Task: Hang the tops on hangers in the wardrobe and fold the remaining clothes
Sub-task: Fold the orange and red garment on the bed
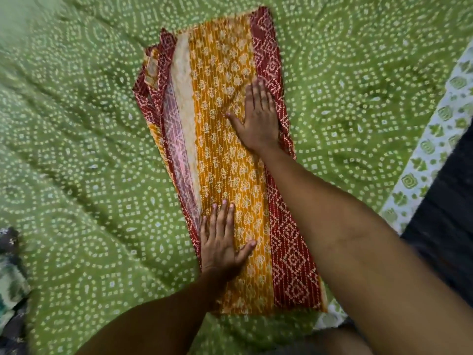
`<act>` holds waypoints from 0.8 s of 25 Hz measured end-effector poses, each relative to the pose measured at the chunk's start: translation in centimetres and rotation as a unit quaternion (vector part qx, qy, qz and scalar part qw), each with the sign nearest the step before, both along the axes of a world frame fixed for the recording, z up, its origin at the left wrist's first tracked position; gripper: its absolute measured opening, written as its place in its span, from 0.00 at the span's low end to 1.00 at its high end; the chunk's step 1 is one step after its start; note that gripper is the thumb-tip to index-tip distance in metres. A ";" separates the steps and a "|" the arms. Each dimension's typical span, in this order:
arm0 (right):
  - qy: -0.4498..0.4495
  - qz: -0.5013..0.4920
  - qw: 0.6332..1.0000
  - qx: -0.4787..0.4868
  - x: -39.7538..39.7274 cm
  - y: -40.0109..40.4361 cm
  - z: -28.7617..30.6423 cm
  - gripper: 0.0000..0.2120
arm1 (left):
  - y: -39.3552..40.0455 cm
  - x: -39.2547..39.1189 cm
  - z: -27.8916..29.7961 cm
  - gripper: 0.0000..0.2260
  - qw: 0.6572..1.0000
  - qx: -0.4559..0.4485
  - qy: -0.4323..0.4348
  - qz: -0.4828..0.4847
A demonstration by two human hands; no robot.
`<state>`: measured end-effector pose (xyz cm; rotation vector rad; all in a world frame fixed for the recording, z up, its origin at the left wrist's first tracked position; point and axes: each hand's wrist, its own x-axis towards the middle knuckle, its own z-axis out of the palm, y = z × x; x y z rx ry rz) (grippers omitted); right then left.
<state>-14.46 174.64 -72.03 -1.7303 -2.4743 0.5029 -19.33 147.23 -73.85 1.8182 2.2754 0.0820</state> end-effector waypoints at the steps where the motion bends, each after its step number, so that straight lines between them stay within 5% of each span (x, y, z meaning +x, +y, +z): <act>1: 0.004 -0.014 1.000 -0.003 0.5 -0.9 0.1 0.37 | 0.0 0.1 0.1 0.37 1.000 0.000 -0.001 -0.005; 10: -0.052 -0.053 0.997 -0.030 4.8 -14.2 0.8 0.29 | 0.2 -0.1 2.7 0.37 0.996 -0.021 -0.077 -0.034; 15: -0.074 -0.067 0.995 -0.010 7.3 -23.3 1.8 0.33 | -1.7 -2.9 3.9 0.41 0.983 0.014 -0.114 -0.141; 20: -0.096 -0.226 0.969 -0.014 6.2 -25.3 2.7 0.35 | -1.3 -5.9 5.9 0.39 0.979 -0.020 -0.200 -0.018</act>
